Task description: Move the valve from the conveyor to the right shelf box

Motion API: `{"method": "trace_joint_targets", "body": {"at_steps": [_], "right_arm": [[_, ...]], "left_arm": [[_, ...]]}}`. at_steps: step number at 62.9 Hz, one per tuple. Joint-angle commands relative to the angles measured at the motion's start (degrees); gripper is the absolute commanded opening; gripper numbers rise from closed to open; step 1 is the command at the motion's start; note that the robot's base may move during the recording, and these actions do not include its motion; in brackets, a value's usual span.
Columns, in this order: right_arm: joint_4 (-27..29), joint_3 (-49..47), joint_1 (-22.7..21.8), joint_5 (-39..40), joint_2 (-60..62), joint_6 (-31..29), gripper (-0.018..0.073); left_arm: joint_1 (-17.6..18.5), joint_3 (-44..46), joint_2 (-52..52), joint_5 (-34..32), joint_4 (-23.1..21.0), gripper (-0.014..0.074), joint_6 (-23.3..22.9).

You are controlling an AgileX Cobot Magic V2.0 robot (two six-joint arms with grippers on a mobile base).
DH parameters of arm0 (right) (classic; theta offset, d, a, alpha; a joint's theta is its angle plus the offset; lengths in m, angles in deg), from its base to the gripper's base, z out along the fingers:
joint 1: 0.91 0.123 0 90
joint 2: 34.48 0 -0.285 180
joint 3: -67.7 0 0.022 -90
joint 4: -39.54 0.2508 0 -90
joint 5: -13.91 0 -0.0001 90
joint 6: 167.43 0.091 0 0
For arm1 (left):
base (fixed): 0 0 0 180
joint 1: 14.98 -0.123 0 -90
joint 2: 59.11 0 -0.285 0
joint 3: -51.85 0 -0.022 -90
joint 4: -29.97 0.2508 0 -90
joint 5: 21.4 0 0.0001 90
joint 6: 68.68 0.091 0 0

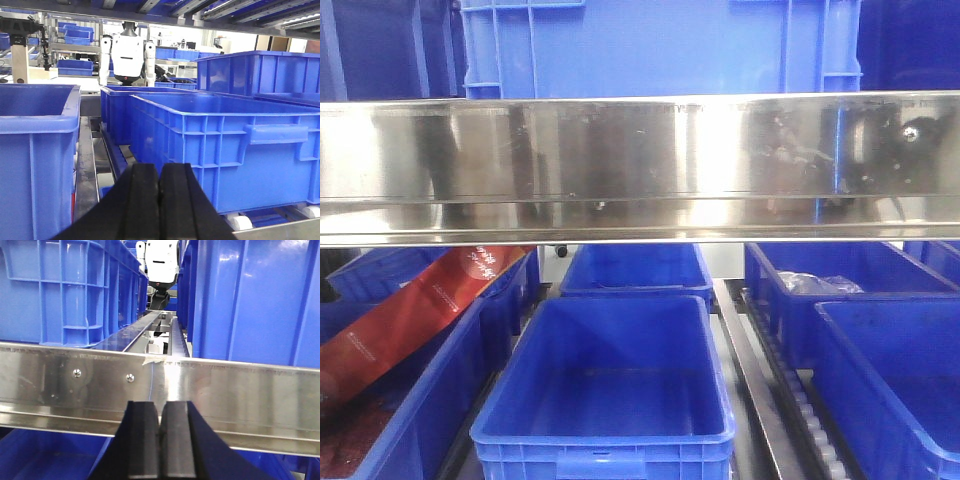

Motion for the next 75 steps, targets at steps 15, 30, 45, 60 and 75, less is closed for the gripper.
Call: {"method": "trace_joint_targets", "body": {"at_steps": [15, 30, 45, 60, 75], "right_arm": [[-0.48, 0.19, -0.23, 0.92, 0.19, 0.02, -0.0164], [-0.48, 0.19, -0.23, 0.92, 0.19, 0.02, -0.0164], [-0.48, 0.19, -0.23, 0.92, 0.19, 0.02, -0.0164], [-0.48, 0.19, -0.23, 0.92, 0.19, 0.02, -0.0164], [-0.48, 0.19, -0.23, 0.91, 0.19, 0.02, -0.0164]], "left_arm": [[-0.23, -0.06, 0.22, -0.98, 0.00, -0.0111, -0.43], [-3.98, -3.68, 2.50, -1.42, 4.23, -0.0111, -0.41], [-15.57, -16.66, 13.76, -1.42, 9.49, -0.0111, -5.87], [-17.71, -26.69, 22.14, -2.19, 6.20, -0.0111, -5.87], [-15.31, -26.69, 22.14, -1.82, 6.20, -0.0111, -5.87]]}}
